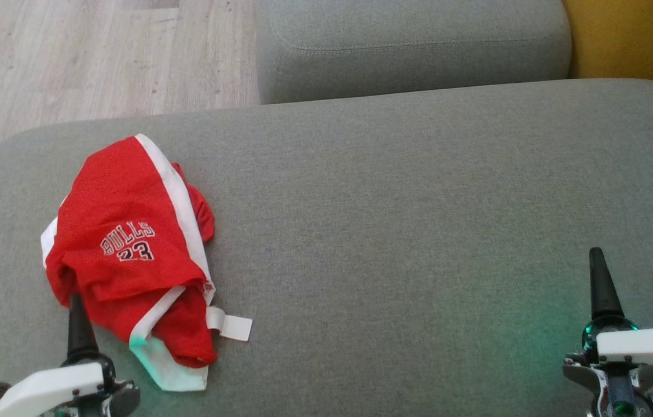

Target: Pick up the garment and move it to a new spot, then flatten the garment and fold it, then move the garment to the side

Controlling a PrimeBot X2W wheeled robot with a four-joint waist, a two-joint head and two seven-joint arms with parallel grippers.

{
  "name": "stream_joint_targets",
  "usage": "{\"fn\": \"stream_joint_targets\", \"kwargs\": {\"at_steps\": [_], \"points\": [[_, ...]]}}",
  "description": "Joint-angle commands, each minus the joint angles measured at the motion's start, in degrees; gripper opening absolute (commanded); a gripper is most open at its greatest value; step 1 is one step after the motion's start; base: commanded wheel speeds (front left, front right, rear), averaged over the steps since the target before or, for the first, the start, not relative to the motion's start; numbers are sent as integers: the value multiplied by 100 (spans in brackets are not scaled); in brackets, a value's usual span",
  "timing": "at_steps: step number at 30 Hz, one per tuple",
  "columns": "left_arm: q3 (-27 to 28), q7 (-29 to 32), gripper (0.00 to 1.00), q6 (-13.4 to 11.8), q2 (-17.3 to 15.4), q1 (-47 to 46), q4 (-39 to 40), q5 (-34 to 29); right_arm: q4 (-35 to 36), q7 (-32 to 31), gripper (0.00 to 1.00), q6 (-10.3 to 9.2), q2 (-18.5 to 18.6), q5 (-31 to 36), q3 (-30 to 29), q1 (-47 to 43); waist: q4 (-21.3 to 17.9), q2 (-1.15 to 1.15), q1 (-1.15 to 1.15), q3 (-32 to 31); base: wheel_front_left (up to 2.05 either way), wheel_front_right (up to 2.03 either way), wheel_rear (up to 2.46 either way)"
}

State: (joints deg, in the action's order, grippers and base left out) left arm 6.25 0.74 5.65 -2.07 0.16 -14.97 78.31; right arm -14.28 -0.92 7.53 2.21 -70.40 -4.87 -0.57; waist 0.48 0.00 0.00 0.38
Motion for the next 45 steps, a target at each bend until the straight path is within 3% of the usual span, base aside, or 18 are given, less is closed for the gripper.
{"fn": "stream_joint_targets", "kwargs": {"at_steps": [1, 9, 25, 30, 45], "points": [[96, -80, 100, -35, -44, -316, 326, -247, 292, 91, 100, -1, 33, 302, 75, 263, -2, 0, 0, 4, 0, 0, 0], [-75, -198, 100, -185, -47, -327, 733, -863, 475, 209, 100, -1, 36, 921, 249, 263, -9, 0, 0, 19, 0, 0, 0], [-895, -467, 100, -283, -59, -379, 1010, -2975, 769, 480, 100, -2, 42, 2607, 572, 293, -13, 0, 0, 66, 0, 0, 0], [-1250, -551, 100, -319, -196, -476, 888, -3591, 785, 564, 100, -2, 44, 3091, 571, 294, -6, 0, 0, 84, 0, 0, 0], [-2446, -820, 100, -1080, -624, -905, 424, -5022, 931, 834, 100, -3, 50, 4409, 753, 259, 20, 0, 0, 65, 0, 0, 0]]}}
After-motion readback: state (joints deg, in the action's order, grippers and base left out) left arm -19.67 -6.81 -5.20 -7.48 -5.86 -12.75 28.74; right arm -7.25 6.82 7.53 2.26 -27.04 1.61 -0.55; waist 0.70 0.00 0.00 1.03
